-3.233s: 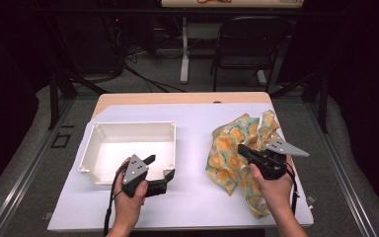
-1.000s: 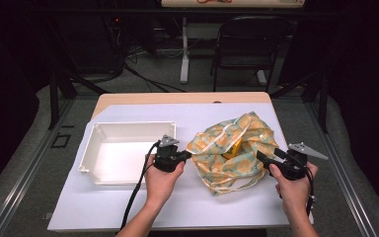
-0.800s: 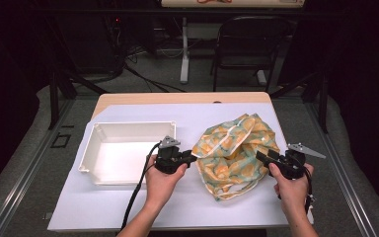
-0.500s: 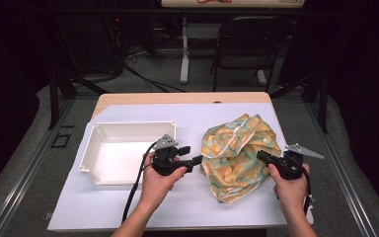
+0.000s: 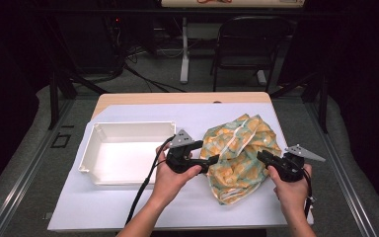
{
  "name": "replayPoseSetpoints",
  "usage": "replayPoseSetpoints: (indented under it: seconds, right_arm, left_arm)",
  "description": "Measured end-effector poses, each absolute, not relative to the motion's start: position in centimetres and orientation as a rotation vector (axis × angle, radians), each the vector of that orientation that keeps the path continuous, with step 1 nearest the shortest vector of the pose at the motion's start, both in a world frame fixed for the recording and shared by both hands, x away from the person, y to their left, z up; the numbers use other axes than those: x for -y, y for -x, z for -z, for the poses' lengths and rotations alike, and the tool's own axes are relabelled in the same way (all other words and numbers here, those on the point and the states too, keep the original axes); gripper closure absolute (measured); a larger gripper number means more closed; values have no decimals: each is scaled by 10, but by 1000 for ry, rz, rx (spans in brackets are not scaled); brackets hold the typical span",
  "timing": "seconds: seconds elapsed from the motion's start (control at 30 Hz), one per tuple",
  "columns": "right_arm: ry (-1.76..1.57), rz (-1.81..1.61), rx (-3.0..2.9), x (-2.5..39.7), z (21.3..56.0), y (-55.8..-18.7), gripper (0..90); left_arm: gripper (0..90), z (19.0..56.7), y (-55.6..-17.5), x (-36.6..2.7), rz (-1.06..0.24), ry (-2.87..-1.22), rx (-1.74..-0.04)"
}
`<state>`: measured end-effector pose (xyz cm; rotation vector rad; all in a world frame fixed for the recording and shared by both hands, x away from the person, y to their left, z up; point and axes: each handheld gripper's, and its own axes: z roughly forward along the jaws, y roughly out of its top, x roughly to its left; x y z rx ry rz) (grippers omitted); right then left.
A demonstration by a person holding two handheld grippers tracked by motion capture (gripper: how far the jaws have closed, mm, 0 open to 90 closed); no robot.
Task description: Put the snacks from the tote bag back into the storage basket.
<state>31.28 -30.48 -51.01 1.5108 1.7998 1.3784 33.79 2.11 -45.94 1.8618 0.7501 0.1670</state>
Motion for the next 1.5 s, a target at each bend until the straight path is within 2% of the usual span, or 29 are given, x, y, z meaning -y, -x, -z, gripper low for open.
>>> replayPoseSetpoints:
  seconds: [0.07, 0.13, 0.17, 0.2, 0.23, 0.27, 0.3, 0.37, 0.4, 0.43, 0.53, 0.57, 0.6, 0.67, 0.73, 0.8, 0.83, 0.87, 0.9, 0.93, 0.97, 1.1, 1.13, 1.33, 1.4, 1.5]
  right_arm:
    - [-1520, -1314, -1734, 305, 508, -312, 460]
    - [-1550, -1241, -1694, 308, 507, -314, 269]
    - [-1550, -1241, -1694, 308, 507, -314, 269]
    - [-1571, -1230, -1677, 310, 508, -315, 221]
    - [-1615, -1217, -1669, 315, 511, -319, 168]
    - [-1615, -1217, -1669, 315, 511, -319, 168]
    - [-1654, -1201, -1655, 318, 514, -322, 119]
    - [-1671, -1193, -1625, 319, 515, -323, 97]
    - [-1681, -1196, -1627, 321, 516, -324, 91]
    - [-1696, -1224, -1628, 320, 519, -327, 92]
    - [-1703, -1219, -1695, 317, 524, -331, 152]
    - [-1707, -1218, -1714, 316, 526, -333, 199]
    - [-1707, -1218, -1714, 316, 526, -333, 199]
    - [-1721, -1223, -1748, 313, 531, -335, 333]
    - [-1718, -1236, -1743, 310, 533, -336, 526]
    - [-1716, -1242, -1725, 310, 532, -335, 620]
    - [-1695, -1271, -1699, 311, 528, -332, 734]
    - [-1695, -1271, -1699, 311, 528, -332, 734]
    - [-1658, -1312, -1694, 311, 525, -331, 810]
    - [-1658, -1312, -1694, 311, 525, -331, 810]
    - [-1603, -1334, -1736, 310, 520, -332, 864]
    - [-1505, -1357, -1762, 302, 509, -334, 888]
    - [-1489, -1362, -1761, 299, 508, -336, 888]
    - [-1431, -1354, -1807, 290, 507, -344, 890]
    - [-1427, -1325, -1838, 288, 509, -346, 889]
    - [-1428, -1305, -1868, 286, 516, -348, 889]
  left_arm:
    - [158, 463, -344, -13, -180, -1888, -767]
    - [158, 466, -349, -3, -202, -1905, -785]
    - [158, 467, -351, 1, -211, -1919, -795]
    - [164, 469, -352, 6, -220, -1927, -807]
    - [214, 471, -353, 10, -227, -1933, -819]
    - [214, 473, -353, 14, -253, -1946, -833]
    - [379, 475, -354, 17, -283, -1973, -848]
    - [409, 479, -356, 22, -307, -2016, -863]
    - [463, 481, -357, 23, -314, -2034, -870]
    - [607, 484, -359, 23, -322, -2052, -893]
    - [812, 485, -363, 21, -291, -2045, -894]
    - [853, 485, -364, 19, -282, -2042, -897]
    - [871, 484, -365, 18, -286, -2025, -906]
    - [881, 481, -366, 14, -301, -2000, -914]
    - [889, 477, -370, 8, -319, -1969, -934]
    - [892, 475, -375, 1, -326, -1944, -978]
    - [894, 475, -380, -4, -335, -1936, -1005]
    - [894, 476, -383, -7, -340, -1926, -1032]
    - [894, 477, -387, -11, -351, -1914, -1068]
    - [894, 478, -391, -14, -355, -1903, -1106]
    - [894, 479, -395, -18, -359, -1906, -1148]
    - [893, 489, -403, -15, -426, -1974, -1243]
    - [893, 492, -401, -7, -474, -2057, -1240]
    - [880, 502, -394, 18, -536, -2231, -1223]
    - [864, 511, -390, 26, -546, -2251, -1231]
    - [864, 527, -382, 34, -563, -2176, -1247]
